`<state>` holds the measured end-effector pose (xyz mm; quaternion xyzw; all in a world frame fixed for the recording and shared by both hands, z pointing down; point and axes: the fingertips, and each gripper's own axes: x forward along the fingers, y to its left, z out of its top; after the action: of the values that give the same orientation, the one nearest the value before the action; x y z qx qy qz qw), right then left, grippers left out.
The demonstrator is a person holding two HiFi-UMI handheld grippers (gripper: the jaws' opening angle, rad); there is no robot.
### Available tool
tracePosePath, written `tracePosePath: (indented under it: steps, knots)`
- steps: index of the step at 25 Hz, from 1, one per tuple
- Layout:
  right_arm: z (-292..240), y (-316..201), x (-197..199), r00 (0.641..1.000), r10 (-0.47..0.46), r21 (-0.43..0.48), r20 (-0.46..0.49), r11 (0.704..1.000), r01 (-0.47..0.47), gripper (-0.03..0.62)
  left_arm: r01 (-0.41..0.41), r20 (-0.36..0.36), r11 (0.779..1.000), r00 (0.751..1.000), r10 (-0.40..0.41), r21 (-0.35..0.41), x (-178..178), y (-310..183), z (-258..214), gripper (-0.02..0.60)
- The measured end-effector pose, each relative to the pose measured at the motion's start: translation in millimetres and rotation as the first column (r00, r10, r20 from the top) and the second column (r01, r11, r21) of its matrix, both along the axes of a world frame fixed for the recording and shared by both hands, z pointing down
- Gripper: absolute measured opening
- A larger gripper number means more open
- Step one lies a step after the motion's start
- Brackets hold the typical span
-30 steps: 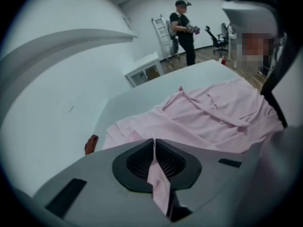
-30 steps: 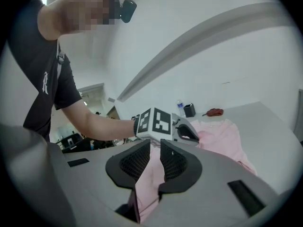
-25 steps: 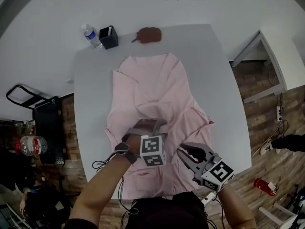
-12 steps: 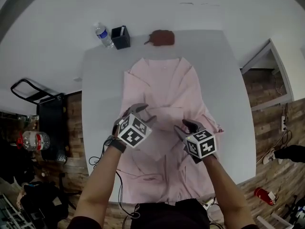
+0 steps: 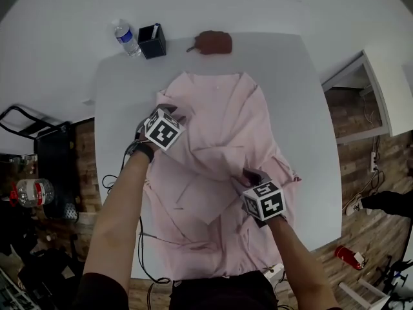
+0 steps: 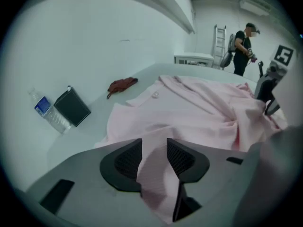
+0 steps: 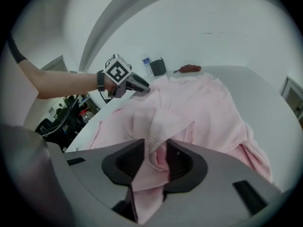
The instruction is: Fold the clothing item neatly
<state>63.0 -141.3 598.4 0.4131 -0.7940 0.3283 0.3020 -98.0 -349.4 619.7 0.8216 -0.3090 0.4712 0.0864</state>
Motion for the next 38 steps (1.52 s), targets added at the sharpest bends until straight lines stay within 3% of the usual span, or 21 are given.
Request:
tracePosePath:
  steps: [1, 3, 5, 8, 10, 13, 16, 18, 21, 24, 27, 30, 33, 38]
  knots:
    - [-6.8, -4.0, 0.5, 1.000, 0.014, 0.021, -0.002, 1.000, -0.014, 0.080, 0.035, 0.029, 0.999, 0.999, -0.035, -0.003, -13.9, -5.2, 7.1, 0.166]
    - [-23.6, -7.2, 6.6, 0.998, 0.058, 0.057, 0.000, 0.997, -0.058, 0.027, 0.119, 0.053, 0.993, 0.992, -0.118, -0.009, -42.9, -12.9, 17.4, 0.166]
    - [-34.3, 3.1, 13.5, 0.993, 0.114, 0.042, 0.033, 0.992, -0.116, 0.025, 0.179, 0.036, 0.984, 0.983, -0.178, -0.013, -63.2, -15.9, 21.0, 0.166]
    - [-23.7, 30.3, 16.0, 0.981, 0.183, -0.032, 0.072, 0.983, -0.181, 0.025, 0.187, 0.044, 0.982, 0.981, -0.187, -0.002, -74.7, -17.6, 19.9, 0.186]
    - [-4.4, 47.6, 4.2, 0.985, 0.149, -0.112, 0.082, 0.984, -0.139, 0.026, 0.182, 0.072, 0.983, 0.981, -0.182, 0.012, -82.4, -20.2, 19.8, 0.203]
    - [13.2, 72.7, -22.7, 0.994, 0.026, -0.229, 0.106, 0.973, -0.001, 0.026, 0.194, 0.091, 0.981, 0.977, -0.195, 0.015, -94.7, -18.0, 18.8, 0.213]
    - [3.8, 67.4, -19.4, 0.999, -0.004, -0.172, 0.038, 0.985, 0.010, 0.029, 0.187, 0.069, 0.982, 0.980, -0.189, 0.028, -94.8, -6.5, 4.2, 0.213]
    - [5.0, 50.8, -9.5, 0.999, 0.031, -0.116, -0.039, 0.993, -0.035, 0.037, 0.201, 0.034, 0.979, 0.979, -0.202, 0.033, -96.8, 1.9, -5.1, 0.213]
    - [22.3, 49.1, -5.4, 0.995, 0.018, -0.145, -0.098, 0.989, -0.033, 0.066, 0.251, -0.032, 0.968, 0.968, -0.250, 0.027, -106.7, 17.1, -15.3, 0.213]
    - [-16.7, 61.5, 1.7, 0.998, 0.046, -0.061, 0.036, 0.997, -0.044, 0.072, 0.275, -0.168, 0.960, 0.950, -0.264, 0.046, -100.7, 47.2, -39.9, 0.213]
    - [-52.8, 84.6, 30.5, 0.980, 0.098, 0.003, 0.174, 0.995, -0.100, 0.072, 0.283, -0.325, 0.953, 0.916, -0.235, 0.108, -82.5, 98.9, -82.7, 0.209]
    - [-63.6, 112.8, 59.3, 0.966, 0.131, 0.025, 0.224, 0.990, -0.141, 0.071, 0.293, -0.432, 0.941, 0.880, -0.196, 0.170, -63.1, 172.5, -121.2, 0.145]
    - [-79.7, 139.9, 64.5, 0.970, 0.050, 0.078, 0.238, 0.994, -0.070, 0.081, 0.317, -0.480, 0.927, 0.857, -0.188, 0.202, -45.7, 248.2, -145.5, 0.073]
    - [-102.2, 197.5, 60.1, 0.946, -0.130, 0.129, 0.298, 0.987, 0.095, 0.157, 0.408, -0.501, 0.892, 0.823, -0.267, 0.196, -22.2, 362.1, -155.1, 0.051]
